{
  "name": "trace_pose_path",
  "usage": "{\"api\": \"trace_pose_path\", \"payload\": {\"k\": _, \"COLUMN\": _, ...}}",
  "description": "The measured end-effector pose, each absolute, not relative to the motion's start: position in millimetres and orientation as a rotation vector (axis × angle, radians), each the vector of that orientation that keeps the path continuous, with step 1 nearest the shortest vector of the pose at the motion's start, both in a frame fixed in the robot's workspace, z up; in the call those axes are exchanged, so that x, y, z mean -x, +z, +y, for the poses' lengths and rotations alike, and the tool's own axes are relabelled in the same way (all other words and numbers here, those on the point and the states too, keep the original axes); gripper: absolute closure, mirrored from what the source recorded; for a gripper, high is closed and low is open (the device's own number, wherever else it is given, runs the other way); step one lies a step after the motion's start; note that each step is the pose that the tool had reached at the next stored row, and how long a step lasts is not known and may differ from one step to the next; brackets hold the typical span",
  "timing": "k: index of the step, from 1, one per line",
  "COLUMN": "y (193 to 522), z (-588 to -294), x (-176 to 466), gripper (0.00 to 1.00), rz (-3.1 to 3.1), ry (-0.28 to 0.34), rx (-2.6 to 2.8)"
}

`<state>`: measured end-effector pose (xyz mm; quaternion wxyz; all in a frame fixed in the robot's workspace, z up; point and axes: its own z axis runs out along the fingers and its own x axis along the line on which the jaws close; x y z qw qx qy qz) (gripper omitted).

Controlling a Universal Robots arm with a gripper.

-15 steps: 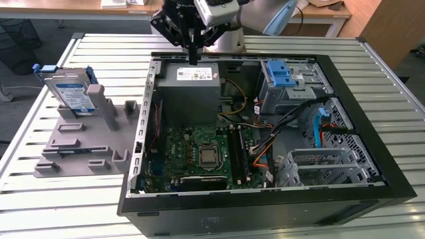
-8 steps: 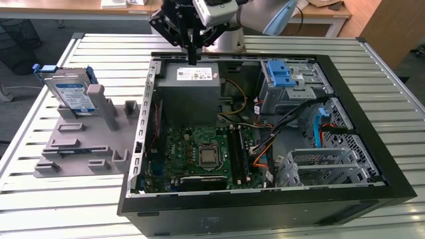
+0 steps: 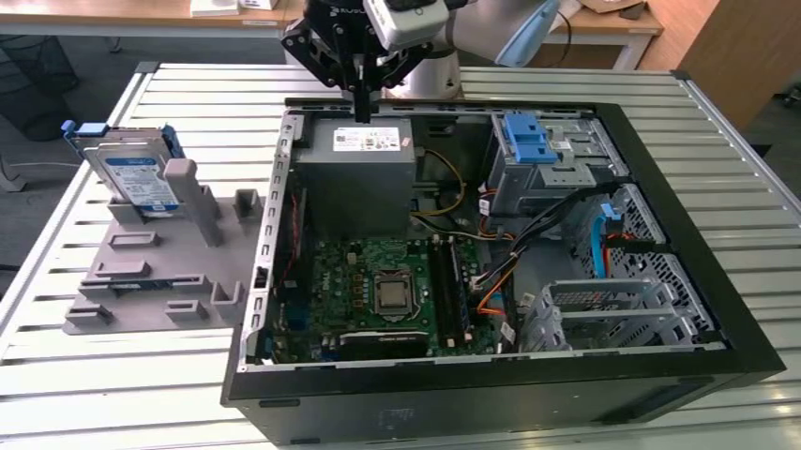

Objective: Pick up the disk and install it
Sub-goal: 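Reach for the disk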

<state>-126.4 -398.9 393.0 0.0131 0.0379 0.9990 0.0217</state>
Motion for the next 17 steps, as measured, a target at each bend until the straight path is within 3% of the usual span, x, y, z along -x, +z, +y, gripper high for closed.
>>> {"api": "trace_pose_path", "payload": {"k": 17, "y": 392.5, "z": -398.9, "x": 128.7, "gripper": 0.89, "rz": 3.113, "ry": 0.068, "rx": -0.118}}
